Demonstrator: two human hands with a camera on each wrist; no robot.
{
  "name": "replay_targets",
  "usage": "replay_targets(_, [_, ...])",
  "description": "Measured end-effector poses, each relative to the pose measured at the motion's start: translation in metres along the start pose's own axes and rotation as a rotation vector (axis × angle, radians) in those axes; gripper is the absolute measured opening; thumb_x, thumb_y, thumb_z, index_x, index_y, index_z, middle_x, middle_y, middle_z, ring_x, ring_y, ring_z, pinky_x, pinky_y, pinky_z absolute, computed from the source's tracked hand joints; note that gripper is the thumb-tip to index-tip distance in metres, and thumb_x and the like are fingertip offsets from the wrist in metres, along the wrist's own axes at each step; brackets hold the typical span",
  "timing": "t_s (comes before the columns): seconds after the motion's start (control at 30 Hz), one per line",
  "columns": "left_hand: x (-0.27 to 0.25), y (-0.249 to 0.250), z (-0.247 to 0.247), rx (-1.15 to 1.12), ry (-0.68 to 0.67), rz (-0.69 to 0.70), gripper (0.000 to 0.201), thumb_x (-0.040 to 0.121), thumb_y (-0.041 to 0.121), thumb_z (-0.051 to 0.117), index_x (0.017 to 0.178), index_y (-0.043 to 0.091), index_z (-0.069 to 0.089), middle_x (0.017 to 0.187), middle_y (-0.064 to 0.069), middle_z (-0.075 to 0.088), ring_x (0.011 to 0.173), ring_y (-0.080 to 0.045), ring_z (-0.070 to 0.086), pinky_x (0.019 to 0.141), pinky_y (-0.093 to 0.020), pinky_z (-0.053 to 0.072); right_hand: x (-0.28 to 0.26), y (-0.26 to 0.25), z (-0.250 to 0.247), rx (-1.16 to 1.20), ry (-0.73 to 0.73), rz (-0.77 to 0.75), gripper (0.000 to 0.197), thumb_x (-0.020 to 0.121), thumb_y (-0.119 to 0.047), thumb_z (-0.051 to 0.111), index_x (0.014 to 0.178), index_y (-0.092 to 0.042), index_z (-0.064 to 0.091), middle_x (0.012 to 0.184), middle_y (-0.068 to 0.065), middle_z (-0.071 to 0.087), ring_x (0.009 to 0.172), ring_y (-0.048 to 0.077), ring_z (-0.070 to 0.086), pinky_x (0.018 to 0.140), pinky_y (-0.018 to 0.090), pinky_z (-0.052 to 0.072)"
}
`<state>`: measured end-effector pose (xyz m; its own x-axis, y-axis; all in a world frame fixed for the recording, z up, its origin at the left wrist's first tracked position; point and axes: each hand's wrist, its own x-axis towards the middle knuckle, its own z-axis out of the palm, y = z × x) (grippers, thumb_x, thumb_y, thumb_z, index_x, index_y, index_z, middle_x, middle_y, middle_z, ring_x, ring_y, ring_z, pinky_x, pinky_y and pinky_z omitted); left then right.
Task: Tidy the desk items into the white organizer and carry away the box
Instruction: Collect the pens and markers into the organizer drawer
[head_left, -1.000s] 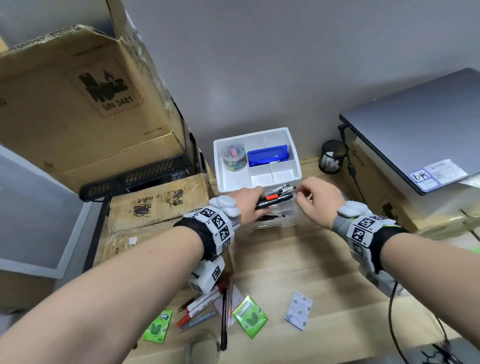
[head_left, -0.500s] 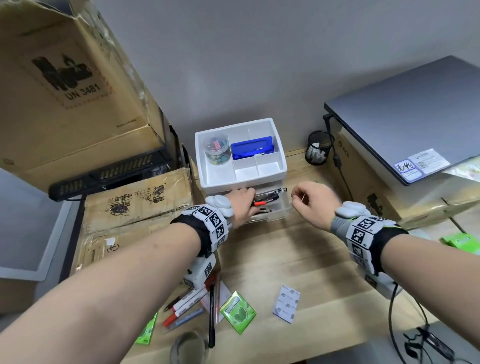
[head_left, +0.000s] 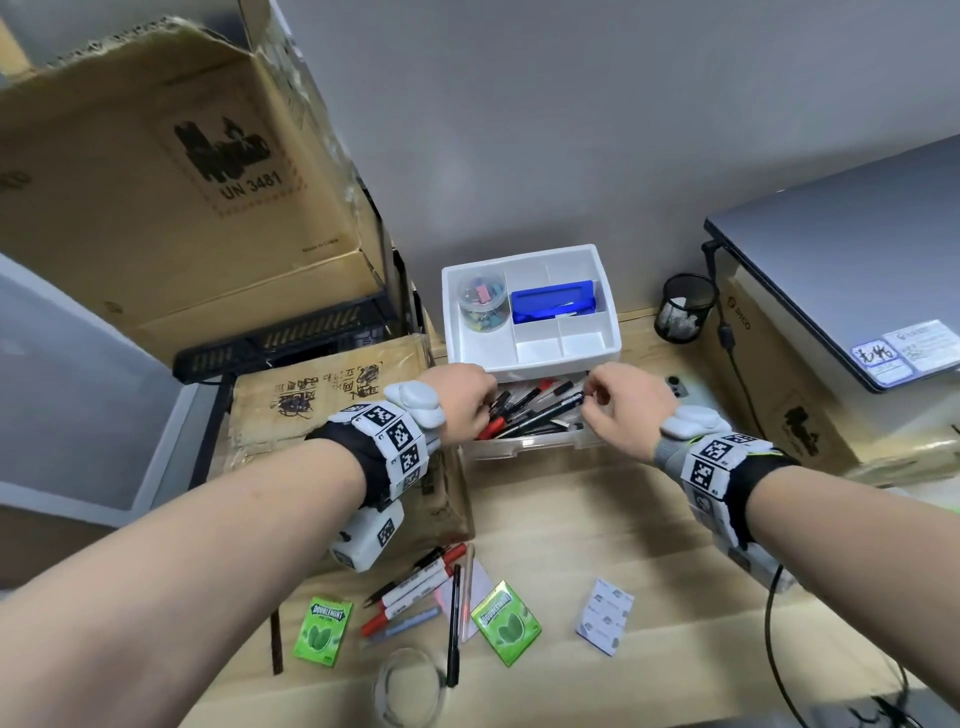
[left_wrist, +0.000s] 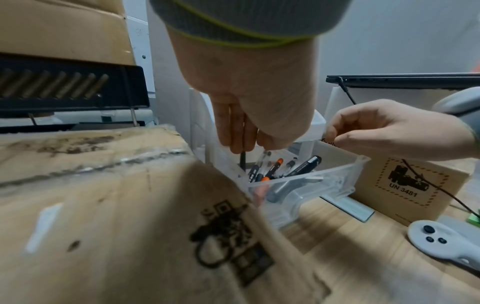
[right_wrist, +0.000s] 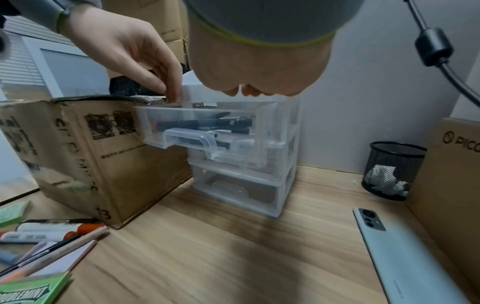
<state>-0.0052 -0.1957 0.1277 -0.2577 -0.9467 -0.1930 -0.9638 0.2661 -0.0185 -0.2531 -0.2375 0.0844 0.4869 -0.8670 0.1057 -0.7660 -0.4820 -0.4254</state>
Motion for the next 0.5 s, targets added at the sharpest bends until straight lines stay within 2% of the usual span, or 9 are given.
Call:
replay_targets(0.13, [-0.008, -0.008, -0.008, -0.027, 0.084, -0.155, 0.011, 0.088, 0.026, 0.049, 0.093, 0.017, 0.054, 0.09, -0.001, 0.062, 0.077, -0.021, 0.058, 0.062, -0.031, 0.045, -0.003, -0.023, 0.002, 0.037, -0.13, -0.087, 0.01, 0.078, -0.039, 0.055, 0.072, -0.031, 0.055, 0.061, -0.01, 0.061, 0.062, 0.017, 0.06, 0.06, 0.028, 0.048])
replay_targets(0.23, [-0.007, -0.013, -0.01, -0.102, 0.163, -0.268, 0.018, 0.088, 0.028, 0.05, 0.101, 0.016, 0.048, 0.096, -0.005, 0.056, 0.072, -0.02, 0.051, 0.062, -0.032, 0.042, -0.001, -0.034, 0.011, 0.004, -0.205, -0.152, 0.02, 0.073, -0.045, 0.052, 0.064, -0.027, 0.054, 0.057, -0.008, 0.06, 0.058, 0.016, 0.058, 0.06, 0.03, 0.052])
replay_targets(0.3, [-0.008, -0.014, -0.009, -0.104, 0.199, -0.302, 0.029, 0.087, 0.03, 0.051, 0.112, 0.014, 0.047, 0.103, -0.007, 0.05, 0.076, -0.021, 0.051, 0.065, -0.033, 0.043, -0.004, -0.042, 0.015, -0.061, -0.31, -0.194, 0.027, 0.073, -0.048, 0.052, 0.069, -0.023, 0.063, 0.062, -0.007, 0.067, 0.061, 0.014, 0.062, 0.062, 0.026, 0.052])
replay_targets(0.37, [-0.007, -0.013, -0.007, -0.093, 0.205, -0.297, 0.037, 0.086, 0.03, 0.052, 0.118, 0.012, 0.046, 0.11, -0.009, 0.048, 0.086, -0.022, 0.053, 0.072, -0.034, 0.048, -0.008, -0.047, 0.017, -0.124, -0.382, -0.223, 0.028, 0.075, -0.048, 0.053, 0.078, -0.024, 0.068, 0.068, -0.008, 0.07, 0.067, 0.014, 0.065, 0.063, 0.023, 0.05])
replay_targets(0.43, [-0.007, -0.01, -0.005, -0.075, 0.189, -0.296, 0.044, 0.085, 0.029, 0.053, 0.123, 0.009, 0.045, 0.118, -0.012, 0.046, 0.096, -0.024, 0.053, 0.081, -0.036, 0.052, -0.011, -0.05, 0.019, -0.17, -0.415, -0.229, 0.031, 0.075, -0.049, 0.052, 0.09, -0.027, 0.068, 0.073, -0.009, 0.07, 0.072, 0.016, 0.067, 0.064, 0.024, 0.051])
replay_targets(0.5, [-0.008, -0.007, -0.004, -0.049, 0.177, -0.31, 0.047, 0.085, 0.03, 0.054, 0.125, 0.006, 0.046, 0.122, -0.012, 0.044, 0.101, -0.024, 0.053, 0.083, -0.036, 0.053, -0.011, -0.051, 0.021, -0.199, -0.408, -0.221, 0.039, 0.076, -0.048, 0.05, 0.105, -0.03, 0.067, 0.078, -0.009, 0.071, 0.077, 0.017, 0.068, 0.066, 0.026, 0.054])
